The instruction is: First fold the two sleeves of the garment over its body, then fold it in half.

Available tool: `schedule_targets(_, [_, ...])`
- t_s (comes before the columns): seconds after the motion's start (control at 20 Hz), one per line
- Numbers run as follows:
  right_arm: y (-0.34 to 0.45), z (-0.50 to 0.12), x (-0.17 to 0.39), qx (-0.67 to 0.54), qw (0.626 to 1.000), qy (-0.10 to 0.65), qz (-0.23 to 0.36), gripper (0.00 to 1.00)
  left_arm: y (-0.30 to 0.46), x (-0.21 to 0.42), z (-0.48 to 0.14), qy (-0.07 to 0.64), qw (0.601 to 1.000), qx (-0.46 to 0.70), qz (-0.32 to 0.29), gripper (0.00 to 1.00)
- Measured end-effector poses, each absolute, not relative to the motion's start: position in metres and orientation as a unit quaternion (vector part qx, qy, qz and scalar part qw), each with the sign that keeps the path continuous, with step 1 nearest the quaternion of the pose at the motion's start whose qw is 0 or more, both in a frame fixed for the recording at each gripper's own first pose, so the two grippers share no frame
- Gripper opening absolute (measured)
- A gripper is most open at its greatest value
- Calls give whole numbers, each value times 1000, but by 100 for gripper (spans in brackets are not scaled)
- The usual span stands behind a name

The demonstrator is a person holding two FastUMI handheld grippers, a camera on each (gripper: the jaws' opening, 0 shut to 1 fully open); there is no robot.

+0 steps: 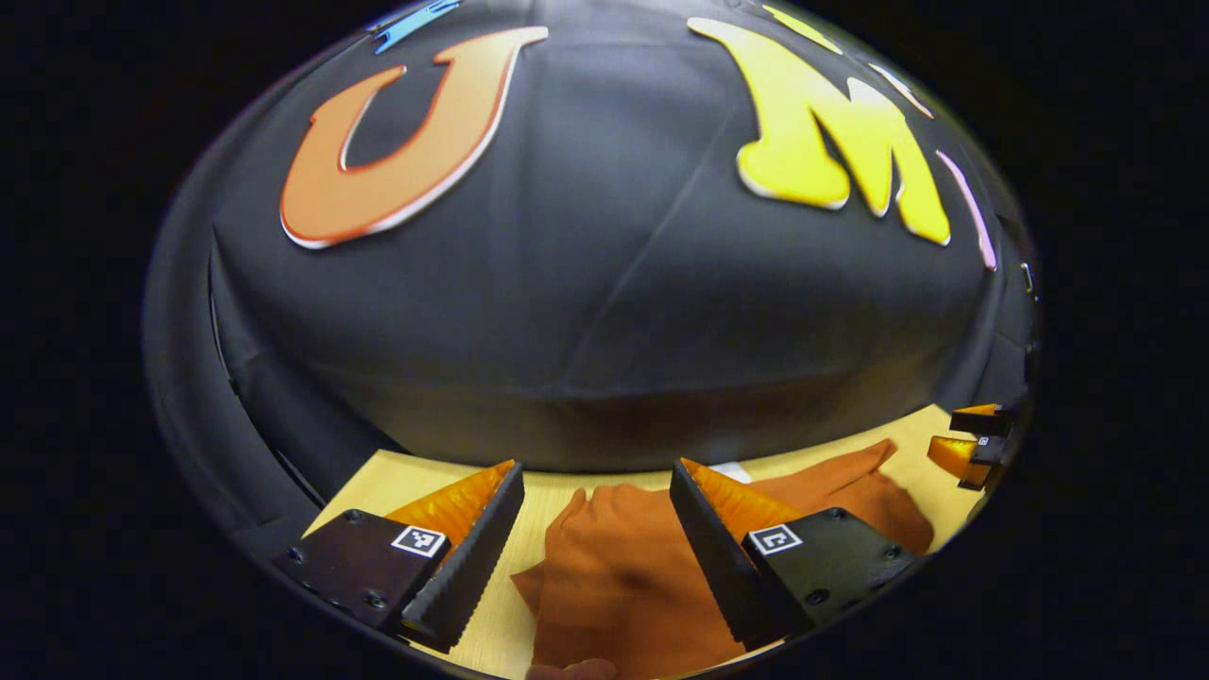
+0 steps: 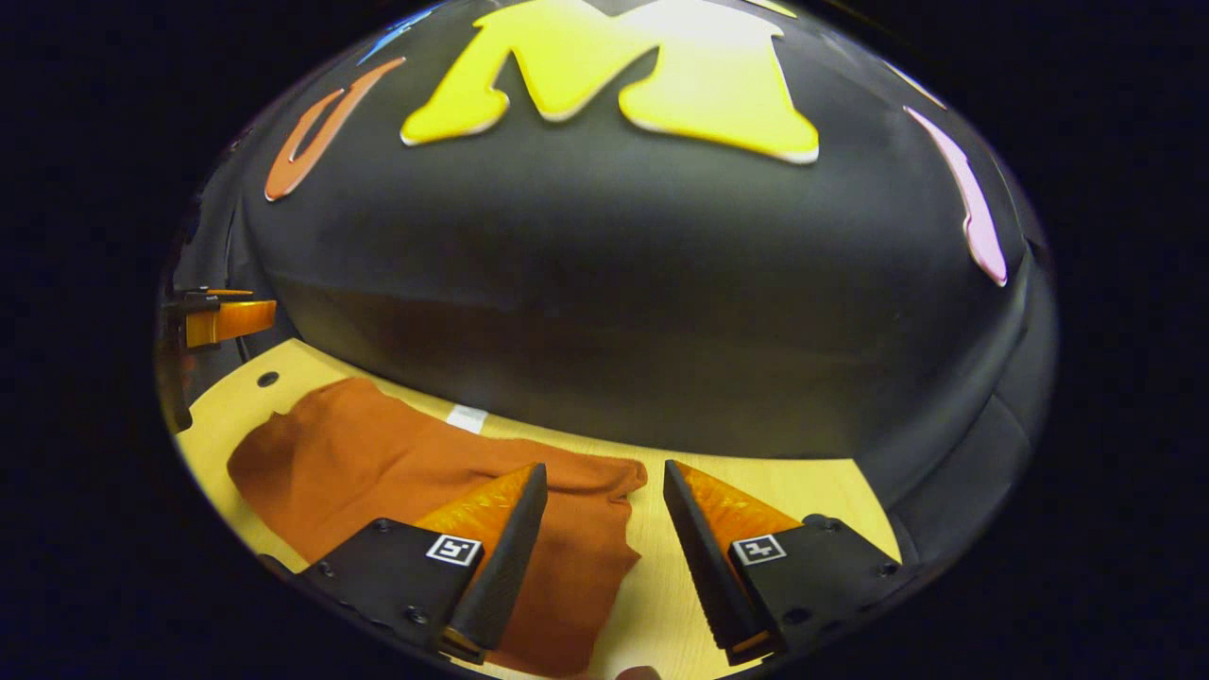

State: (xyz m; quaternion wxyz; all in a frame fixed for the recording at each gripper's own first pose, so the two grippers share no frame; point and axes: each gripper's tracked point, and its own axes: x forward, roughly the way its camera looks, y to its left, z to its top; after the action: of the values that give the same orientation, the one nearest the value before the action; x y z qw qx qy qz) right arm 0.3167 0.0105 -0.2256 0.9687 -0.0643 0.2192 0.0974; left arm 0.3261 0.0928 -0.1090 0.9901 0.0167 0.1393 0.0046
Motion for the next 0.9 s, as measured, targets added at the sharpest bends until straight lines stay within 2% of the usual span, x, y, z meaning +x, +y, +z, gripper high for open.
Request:
schedule_targets(0.15, [14,-157,296,-55,981,162,95,82,74,291,-54,96,995,17,3,100])
schedule_targets(0.25, [12,-122,277,-41,985,137,98,87,62,264,-20,70,997,11,8,99])
schedule_targets(0.35, [6,-87,258,-24,990,102,94,87,48,227,14,50,999,11,10,99])
schedule_targets(0.7, [-30,-22,118,2,998,49,38,89,18,99,59,12,999,11,28,99])
schedule_targets(0.9, [-28,1,43,-6,999,27,23,90,9,22,76,-18,1000,13,18,99])
